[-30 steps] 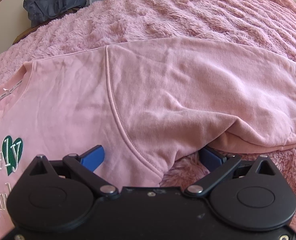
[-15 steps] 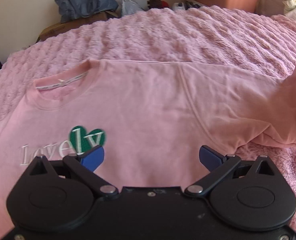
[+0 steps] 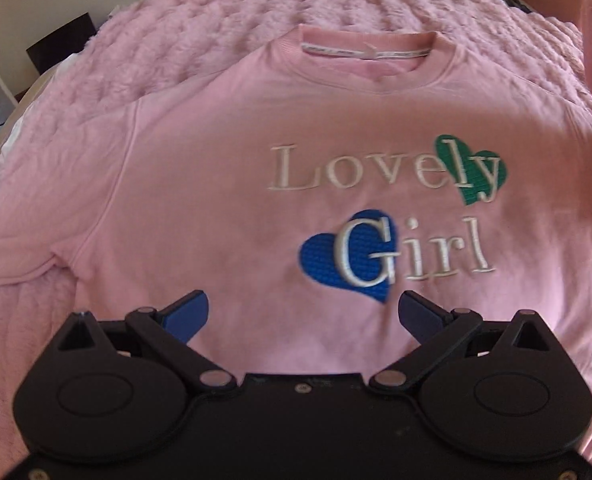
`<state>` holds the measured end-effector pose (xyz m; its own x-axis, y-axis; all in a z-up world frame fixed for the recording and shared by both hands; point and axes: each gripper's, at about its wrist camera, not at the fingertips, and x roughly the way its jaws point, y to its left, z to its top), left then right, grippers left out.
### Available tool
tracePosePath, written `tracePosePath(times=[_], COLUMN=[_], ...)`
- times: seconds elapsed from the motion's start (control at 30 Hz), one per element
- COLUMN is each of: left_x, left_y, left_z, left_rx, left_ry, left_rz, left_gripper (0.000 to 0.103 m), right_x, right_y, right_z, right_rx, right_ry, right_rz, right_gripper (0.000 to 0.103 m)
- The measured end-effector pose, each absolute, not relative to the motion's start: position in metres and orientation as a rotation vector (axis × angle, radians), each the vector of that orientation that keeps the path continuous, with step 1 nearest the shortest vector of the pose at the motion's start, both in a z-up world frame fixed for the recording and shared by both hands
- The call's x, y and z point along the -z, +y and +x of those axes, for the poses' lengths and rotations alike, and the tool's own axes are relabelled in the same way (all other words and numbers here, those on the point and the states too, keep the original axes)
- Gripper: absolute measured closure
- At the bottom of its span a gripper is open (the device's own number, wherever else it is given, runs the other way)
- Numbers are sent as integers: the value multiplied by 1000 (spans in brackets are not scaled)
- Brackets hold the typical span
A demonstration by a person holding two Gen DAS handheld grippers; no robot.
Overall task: Fold small clothes
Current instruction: 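Carry the held sleeve across the sweatshirt body and open the right gripper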
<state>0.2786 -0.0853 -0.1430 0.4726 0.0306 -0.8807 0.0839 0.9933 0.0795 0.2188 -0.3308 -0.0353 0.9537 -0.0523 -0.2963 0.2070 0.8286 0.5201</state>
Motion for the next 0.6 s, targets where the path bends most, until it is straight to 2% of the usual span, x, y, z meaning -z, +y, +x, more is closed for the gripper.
tracePosePath(times=[0.33, 0.6], left_x=[138, 137], left_y=[-2, 33], left_z=[275, 269], left_rx=[-68, -153], left_ry=[1078, 1054], left_rz=[71, 64], left_gripper=[0, 0], right_x=[78, 113], right_y=[-197, -152], right_z=[270, 278], right_rx=[-68, -131], right_ry=[459, 554], right_rz=[506, 456], right_gripper=[94, 94])
